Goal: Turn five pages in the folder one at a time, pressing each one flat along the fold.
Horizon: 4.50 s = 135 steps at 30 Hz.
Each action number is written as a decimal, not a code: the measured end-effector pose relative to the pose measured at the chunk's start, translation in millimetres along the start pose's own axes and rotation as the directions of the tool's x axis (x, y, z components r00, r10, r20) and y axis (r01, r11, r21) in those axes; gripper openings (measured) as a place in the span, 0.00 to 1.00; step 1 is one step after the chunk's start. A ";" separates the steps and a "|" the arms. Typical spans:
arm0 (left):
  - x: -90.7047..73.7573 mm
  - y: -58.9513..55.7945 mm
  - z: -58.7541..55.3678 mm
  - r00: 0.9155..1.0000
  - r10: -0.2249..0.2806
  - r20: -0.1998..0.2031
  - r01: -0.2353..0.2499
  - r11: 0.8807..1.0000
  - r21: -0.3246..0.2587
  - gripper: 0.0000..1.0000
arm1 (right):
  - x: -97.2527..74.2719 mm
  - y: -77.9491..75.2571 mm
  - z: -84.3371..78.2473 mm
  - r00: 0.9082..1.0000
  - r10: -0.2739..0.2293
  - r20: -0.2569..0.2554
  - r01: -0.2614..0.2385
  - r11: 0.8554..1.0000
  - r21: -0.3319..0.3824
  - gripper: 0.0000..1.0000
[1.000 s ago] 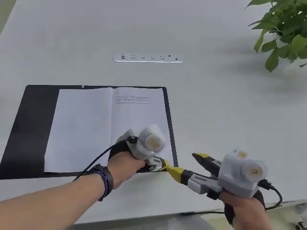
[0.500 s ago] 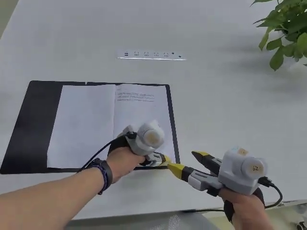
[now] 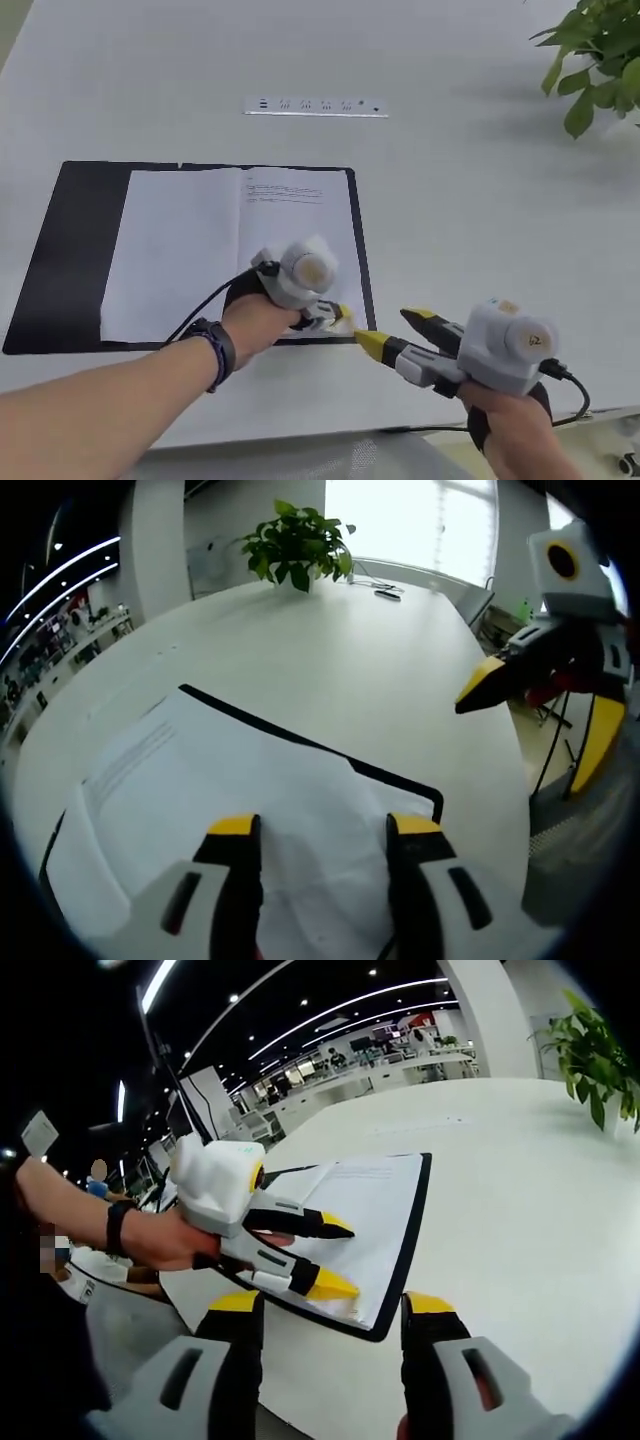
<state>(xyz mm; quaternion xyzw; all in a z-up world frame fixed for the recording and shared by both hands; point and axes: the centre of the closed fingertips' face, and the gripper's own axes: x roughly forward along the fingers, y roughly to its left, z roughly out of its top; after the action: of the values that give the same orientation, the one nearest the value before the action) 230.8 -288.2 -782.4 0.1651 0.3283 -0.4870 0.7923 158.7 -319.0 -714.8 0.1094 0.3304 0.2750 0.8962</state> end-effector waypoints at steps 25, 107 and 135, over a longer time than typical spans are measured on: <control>-11.1 7.9 -0.9 0.996 -0.032 0.084 0.049 0.974 -0.219 0.35 | 78.0 -10.0 18.1 0.992 0.121 -0.044 -0.119 0.991 0.055 0.45; -230.9 79.0 -96.3 0.947 0.296 0.126 -0.246 0.919 -0.308 0.63 | 118.3 121.9 67.9 0.937 0.343 0.063 -0.346 0.937 0.046 0.00; -283.0 98.2 -149.5 0.912 0.389 0.128 -0.311 0.861 -0.402 0.65 | 177.0 202.6 57.2 0.903 0.428 0.026 -0.428 0.898 0.104 0.00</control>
<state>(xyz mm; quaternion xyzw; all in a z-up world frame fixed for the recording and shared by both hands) 175.7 32.7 -704.5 0.0176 0.2959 -0.2771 0.9140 222.4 -52.7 -689.1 0.2277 0.3117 0.4469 0.8070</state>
